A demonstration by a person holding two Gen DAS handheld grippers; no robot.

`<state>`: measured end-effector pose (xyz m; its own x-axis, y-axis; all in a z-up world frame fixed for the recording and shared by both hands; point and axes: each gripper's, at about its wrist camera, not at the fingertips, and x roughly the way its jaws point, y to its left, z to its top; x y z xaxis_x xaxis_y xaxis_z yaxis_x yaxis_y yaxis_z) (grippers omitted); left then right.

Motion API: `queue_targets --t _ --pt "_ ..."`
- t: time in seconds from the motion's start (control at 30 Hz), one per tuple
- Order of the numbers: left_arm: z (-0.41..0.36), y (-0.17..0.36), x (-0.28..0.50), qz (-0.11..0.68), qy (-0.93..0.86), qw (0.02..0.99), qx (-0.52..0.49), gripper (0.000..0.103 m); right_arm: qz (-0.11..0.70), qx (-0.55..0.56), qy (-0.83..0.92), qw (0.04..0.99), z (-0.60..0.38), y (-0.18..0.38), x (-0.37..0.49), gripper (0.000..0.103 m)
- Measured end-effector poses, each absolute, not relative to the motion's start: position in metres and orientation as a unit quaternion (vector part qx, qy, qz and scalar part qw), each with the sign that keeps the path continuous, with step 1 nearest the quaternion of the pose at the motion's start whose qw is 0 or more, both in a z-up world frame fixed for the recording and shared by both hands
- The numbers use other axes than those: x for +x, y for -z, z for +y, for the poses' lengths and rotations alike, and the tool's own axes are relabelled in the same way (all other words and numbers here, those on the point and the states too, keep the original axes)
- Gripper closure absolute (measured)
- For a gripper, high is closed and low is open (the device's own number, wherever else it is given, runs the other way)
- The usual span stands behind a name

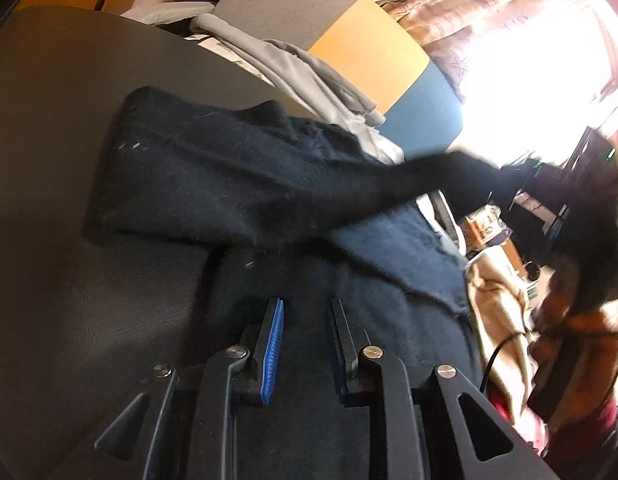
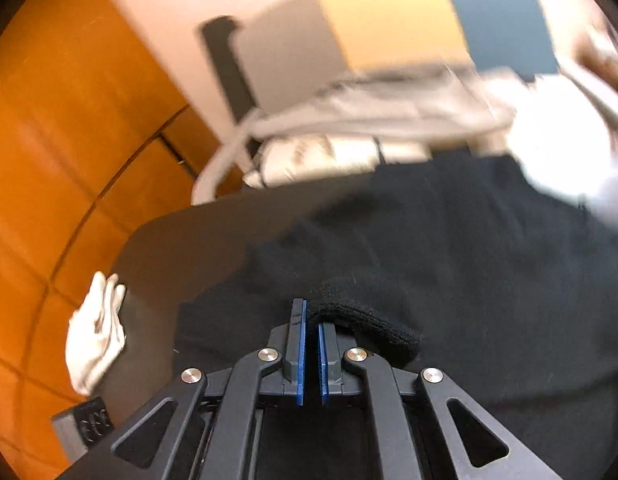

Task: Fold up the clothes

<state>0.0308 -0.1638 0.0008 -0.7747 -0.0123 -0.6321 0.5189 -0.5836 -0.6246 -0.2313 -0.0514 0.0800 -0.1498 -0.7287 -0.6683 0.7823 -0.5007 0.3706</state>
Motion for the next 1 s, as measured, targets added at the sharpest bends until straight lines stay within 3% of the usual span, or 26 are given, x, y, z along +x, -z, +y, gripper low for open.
queue_targets --t 0.17,0.33,0.5,0.73,1.0 --pt "-0.174 0.000 0.020 0.444 0.829 0.170 0.295 0.082 0.104 0.353 0.773 0.516 -0.068 -0.127 -0.220 0.096" --pt "-0.187 -0.006 0.014 0.444 0.830 0.188 0.280 0.081 0.122 0.364 0.779 0.496 -0.066 -0.117 -0.241 0.096" --pt "-0.197 -0.001 0.005 0.443 0.822 0.209 0.291 0.081 0.068 0.401 0.776 0.482 -0.043 -0.101 -0.269 0.096" --pt "-0.200 -0.009 -0.011 0.420 0.832 0.219 0.290 0.081 0.041 0.340 0.782 0.521 -0.035 -0.162 -0.261 0.096" --pt "-0.204 0.001 -0.011 0.384 0.833 0.233 0.324 0.081 0.036 0.373 0.833 0.407 0.034 -0.125 -0.322 0.096"
